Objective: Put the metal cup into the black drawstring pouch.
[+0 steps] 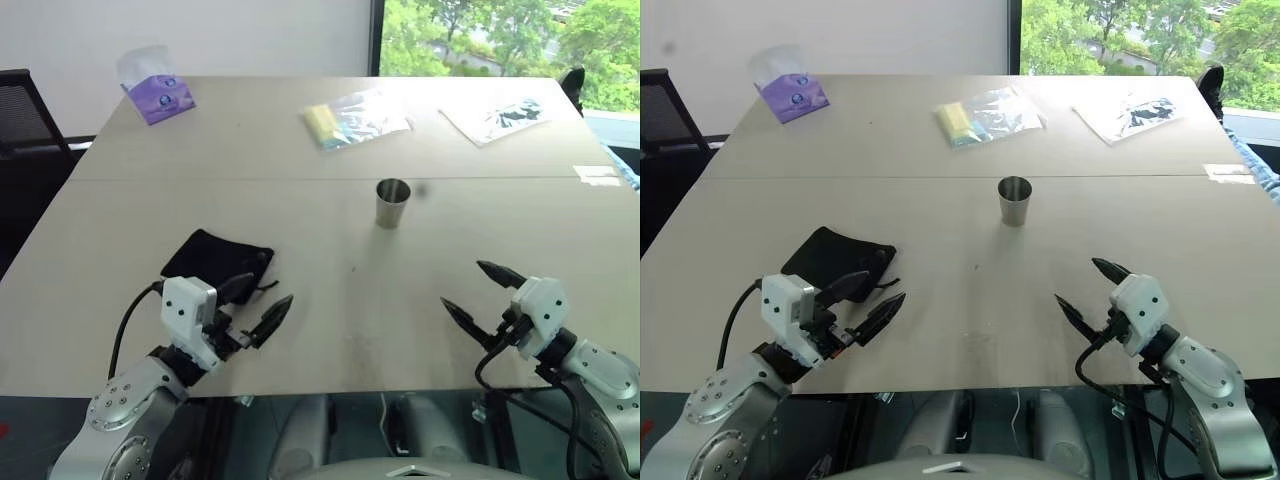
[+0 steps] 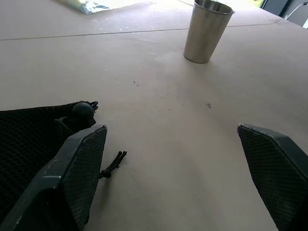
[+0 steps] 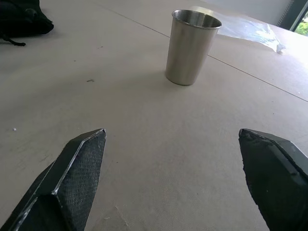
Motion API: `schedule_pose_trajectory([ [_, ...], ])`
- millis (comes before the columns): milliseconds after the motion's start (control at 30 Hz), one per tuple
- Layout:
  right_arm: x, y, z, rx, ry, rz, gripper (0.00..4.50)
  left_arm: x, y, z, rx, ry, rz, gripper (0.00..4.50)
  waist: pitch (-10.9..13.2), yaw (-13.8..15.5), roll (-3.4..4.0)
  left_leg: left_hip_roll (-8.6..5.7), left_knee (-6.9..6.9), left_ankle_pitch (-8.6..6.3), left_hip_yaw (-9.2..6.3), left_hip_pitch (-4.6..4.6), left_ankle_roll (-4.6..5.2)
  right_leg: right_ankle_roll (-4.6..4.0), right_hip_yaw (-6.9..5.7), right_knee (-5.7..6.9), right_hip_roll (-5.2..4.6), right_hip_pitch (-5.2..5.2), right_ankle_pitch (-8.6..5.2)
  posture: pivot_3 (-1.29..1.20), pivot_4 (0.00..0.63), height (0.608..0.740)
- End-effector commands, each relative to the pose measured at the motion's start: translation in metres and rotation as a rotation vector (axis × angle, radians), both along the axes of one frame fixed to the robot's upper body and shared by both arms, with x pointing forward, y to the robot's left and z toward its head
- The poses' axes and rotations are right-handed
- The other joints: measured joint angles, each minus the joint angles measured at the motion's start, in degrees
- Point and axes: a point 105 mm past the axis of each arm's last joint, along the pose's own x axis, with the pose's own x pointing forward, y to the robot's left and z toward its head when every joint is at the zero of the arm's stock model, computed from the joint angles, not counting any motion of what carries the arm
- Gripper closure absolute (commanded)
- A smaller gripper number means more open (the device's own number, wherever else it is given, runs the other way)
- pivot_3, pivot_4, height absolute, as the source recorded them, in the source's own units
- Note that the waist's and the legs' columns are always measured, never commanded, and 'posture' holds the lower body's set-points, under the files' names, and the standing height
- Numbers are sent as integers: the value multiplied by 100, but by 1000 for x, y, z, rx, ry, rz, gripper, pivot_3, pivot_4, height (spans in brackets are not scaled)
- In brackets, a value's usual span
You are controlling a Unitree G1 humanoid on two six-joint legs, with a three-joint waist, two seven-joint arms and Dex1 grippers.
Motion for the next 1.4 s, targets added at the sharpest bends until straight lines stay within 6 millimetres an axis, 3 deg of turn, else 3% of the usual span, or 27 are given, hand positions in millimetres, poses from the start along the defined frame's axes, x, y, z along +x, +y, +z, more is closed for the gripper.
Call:
schedule_pose_trajectory([
  [33, 0, 4, 17, 18, -74, 28, 27, 2, -2, 12, 3, -55, -9, 0, 0, 0, 0, 0, 0, 0, 0, 0, 0, 0, 0, 0, 0, 0, 0, 0, 150, 740],
  [133, -2, 23, 36, 70, -132, 137, 27, 4, -9, 24, -3, -88, 3, 0, 0, -7, 0, 0, 2, 0, 0, 1, 0, 0, 0, 1, 0, 0, 0, 0, 150, 740],
  [233, -8, 40, 46, 68, -160, 291, 27, 8, -4, 22, 39, -60, 77, 0, 0, -13, -1, 0, 5, 0, 0, 2, 0, 1, 0, 5, 1, 1, 1, 0, 150, 740],
  [367, -20, 61, 59, 58, -134, 505, 27, 15, 4, 22, 200, -67, 239, 0, 1, -7, -1, 0, 5, 0, -3, 1, 0, 2, -3, 7, 1, 2, 2, 0, 150, 740],
  [433, -24, 65, 64, 44, -119, 575, 27, 18, 7, 22, 303, -74, 307, 0, 1, -1, -3, -2, 8, 0, -4, 1, 1, 2, -3, 9, 1, 5, 2, 0, 150, 740],
  [533, -26, 63, 57, 8, -77, 636, 27, 22, 19, 22, 596, -105, 465, 0, -4, 20, -11, -4, 12, 0, -15, 3, 1, 2, -14, 9, 4, 12, 2, 0, 150, 740],
  [700, -27, 65, 52, 10, -71, 637, 27, 33, 21, 27, 762, -117, 540, 0, -3, 33, -12, -7, 11, 0, -15, 2, 1, 3, -16, 10, 7, 11, 2, 0, 150, 740],
  [867, -24, 64, 50, 0, -78, 618, 27, 42, 17, 27, 813, -82, 525, 0, -2, 2, -12, -7, 11, 0, -14, 2, 0, 3, -15, 14, 4, 9, 2, 0, 150, 740],
  [1100, -26, 65, 50, 1, -73, 612, 27, 28, 27, 31, 684, -61, 474, 0, -1, -11, -13, -5, 8, 0, -13, 0, -1, 2, -12, 17, -4, 4, 2, 0, 150, 740],
  [1267, -22, 68, 49, 9, -78, 604, 27, 22, 38, 19, 720, -19, 415, 0, -2, 23, -14, -5, 10, 0, -13, 2, -1, 0, -13, 16, -8, 6, 2, 0, 150, 740],
  [1400, -22, 69, 48, 14, -83, 596, 27, 20, 35, 12, 721, -10, 381, 0, -1, 39, -14, -6, 10, 0, -14, 0, -1, 0, -15, 15, -10, 6, 2, 0, 150, 740],
])
